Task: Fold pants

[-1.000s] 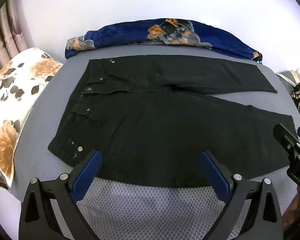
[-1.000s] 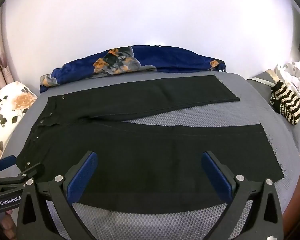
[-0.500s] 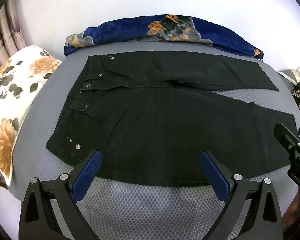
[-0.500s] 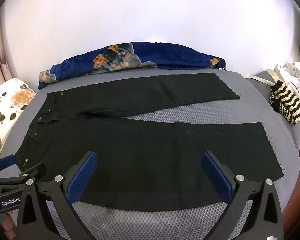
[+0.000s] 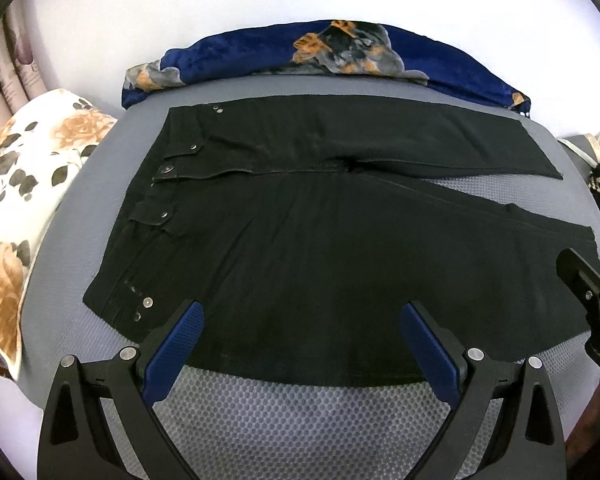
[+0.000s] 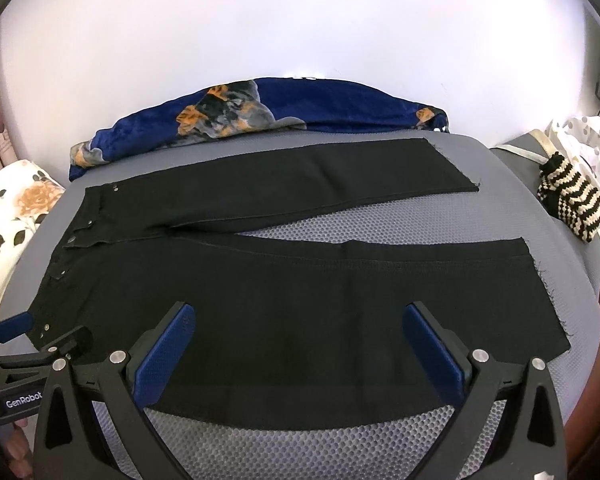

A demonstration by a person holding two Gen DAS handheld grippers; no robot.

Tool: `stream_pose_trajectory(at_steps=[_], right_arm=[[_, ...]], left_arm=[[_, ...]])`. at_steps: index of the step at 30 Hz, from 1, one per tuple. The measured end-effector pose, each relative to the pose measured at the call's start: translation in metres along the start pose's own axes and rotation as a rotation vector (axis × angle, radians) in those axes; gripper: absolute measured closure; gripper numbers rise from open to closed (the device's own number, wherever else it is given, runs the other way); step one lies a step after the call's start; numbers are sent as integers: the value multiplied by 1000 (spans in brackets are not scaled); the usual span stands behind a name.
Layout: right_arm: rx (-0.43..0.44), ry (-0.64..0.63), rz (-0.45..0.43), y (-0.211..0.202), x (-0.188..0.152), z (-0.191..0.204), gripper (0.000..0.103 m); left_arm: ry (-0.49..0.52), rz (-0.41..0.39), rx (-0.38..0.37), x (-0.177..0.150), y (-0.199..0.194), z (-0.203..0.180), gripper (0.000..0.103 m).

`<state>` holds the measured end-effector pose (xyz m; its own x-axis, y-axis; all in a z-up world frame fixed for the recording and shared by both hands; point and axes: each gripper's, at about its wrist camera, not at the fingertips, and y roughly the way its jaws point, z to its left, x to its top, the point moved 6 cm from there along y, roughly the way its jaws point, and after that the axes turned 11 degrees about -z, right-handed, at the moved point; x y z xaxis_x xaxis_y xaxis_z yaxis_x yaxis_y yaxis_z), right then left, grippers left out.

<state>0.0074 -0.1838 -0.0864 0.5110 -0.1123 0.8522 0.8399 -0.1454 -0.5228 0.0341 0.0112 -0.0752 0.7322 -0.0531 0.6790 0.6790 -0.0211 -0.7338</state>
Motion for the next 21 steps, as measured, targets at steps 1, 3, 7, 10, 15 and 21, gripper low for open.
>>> stream_pose_trajectory(at_steps=[1, 3, 7, 10, 15, 21], right_arm=[[1, 0, 0, 1, 0, 0, 0], [-2, -2, 0, 2, 1, 0, 0], [0, -1, 0, 2, 2, 0, 0], [0, 0, 1, 3, 3, 0, 0], [-2, -4, 3, 6, 6, 0, 0], [-2, -4, 6, 7, 7, 1, 0]], left_arm=[[1, 1, 0, 1, 1, 0, 5], [5, 1, 1, 1, 2, -1, 5], [6, 5, 5, 2, 4, 0, 5], [1, 9, 2, 2, 6, 0, 5], [0, 9, 6, 4, 7, 0, 5], [0, 10, 6, 5, 8, 0, 5]])
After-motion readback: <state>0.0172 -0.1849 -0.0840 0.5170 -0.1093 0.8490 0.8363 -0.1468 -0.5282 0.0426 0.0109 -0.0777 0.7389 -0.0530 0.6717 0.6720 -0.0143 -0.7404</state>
